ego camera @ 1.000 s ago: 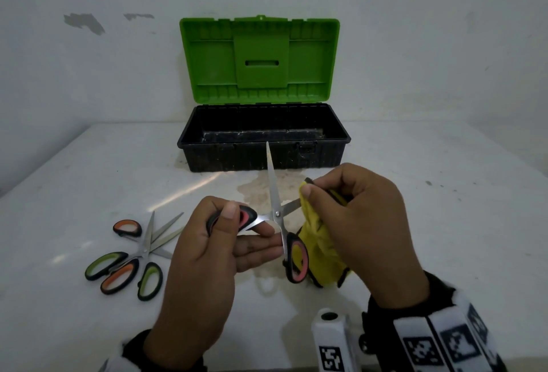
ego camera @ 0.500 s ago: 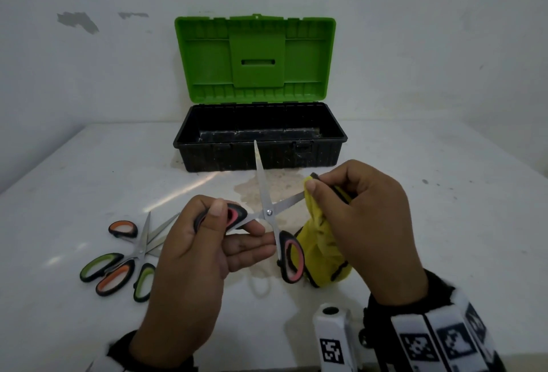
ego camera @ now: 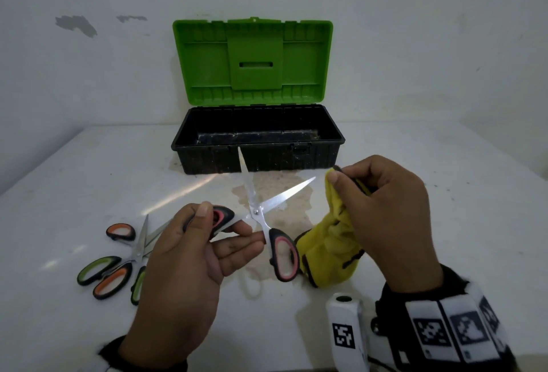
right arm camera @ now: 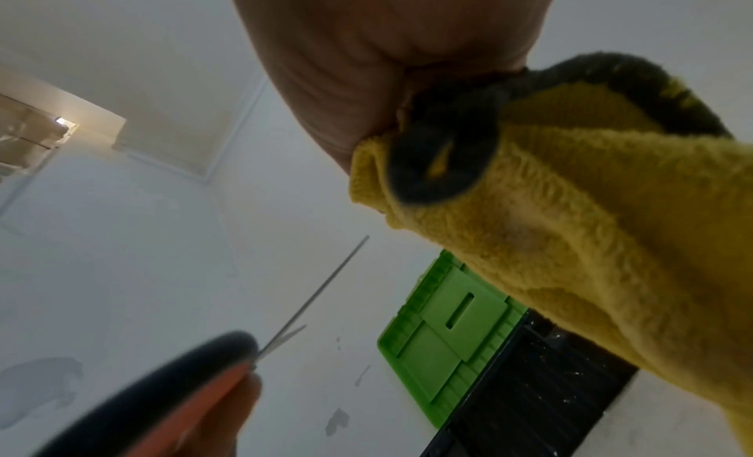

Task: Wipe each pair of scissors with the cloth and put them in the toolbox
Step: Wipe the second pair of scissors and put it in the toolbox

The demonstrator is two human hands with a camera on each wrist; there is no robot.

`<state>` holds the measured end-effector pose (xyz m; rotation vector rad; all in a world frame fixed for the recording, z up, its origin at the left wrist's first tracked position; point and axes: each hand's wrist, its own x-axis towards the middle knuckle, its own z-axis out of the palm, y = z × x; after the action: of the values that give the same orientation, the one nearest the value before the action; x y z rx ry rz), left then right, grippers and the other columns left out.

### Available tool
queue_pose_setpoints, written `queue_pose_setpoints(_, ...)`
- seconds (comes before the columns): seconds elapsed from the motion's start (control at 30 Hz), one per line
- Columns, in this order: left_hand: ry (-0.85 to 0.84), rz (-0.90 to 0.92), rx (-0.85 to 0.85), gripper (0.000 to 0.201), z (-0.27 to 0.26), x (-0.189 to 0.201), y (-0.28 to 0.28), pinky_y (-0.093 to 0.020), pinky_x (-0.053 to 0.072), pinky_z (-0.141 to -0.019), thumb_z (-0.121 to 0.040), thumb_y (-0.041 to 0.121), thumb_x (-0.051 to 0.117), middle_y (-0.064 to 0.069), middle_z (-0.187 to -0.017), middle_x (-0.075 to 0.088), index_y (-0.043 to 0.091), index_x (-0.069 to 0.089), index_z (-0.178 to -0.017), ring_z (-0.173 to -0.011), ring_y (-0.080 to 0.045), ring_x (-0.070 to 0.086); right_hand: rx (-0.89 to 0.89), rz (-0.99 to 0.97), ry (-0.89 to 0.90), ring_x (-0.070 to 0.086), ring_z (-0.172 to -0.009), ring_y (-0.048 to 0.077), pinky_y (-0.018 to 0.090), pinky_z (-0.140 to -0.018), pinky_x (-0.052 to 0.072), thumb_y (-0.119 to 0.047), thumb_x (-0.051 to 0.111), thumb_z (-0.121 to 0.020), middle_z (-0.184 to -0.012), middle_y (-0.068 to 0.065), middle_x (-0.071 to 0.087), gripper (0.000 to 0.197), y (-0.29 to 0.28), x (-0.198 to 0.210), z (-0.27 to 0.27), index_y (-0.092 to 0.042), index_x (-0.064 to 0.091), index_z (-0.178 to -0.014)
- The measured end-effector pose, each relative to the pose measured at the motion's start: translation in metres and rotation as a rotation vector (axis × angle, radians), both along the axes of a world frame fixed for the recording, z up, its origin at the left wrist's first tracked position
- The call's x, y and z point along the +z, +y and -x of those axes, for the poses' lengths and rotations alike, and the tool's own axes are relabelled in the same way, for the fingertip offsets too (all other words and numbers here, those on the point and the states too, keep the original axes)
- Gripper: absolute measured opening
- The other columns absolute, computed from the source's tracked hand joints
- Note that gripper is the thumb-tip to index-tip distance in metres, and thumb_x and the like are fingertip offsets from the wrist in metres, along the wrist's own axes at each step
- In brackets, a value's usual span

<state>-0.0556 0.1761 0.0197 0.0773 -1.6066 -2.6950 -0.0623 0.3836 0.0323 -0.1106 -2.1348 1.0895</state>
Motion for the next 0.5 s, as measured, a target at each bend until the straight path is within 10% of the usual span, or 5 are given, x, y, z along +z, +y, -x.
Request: queue_pose_setpoints(0.5, -0.03, -0.016, -0.014, 0.031, -0.003, 0.003, 0.005, -0.036, 0.06, -0.055, -0.103, 0.019, 0.039, -0.021, -0.066, 0.066, 0.001, 0.057, -0.086, -0.062, -0.036, 0.072, 0.161, -0.042, 0.03, 0.061, -0.073, -0.004, 0.001, -0.06, 0.04, -0.021, 0.077, -0.084, -0.067, -0.021, 0.062, 0.011, -0.026, -0.004, -0.009, -0.022, 0.069, -0.077)
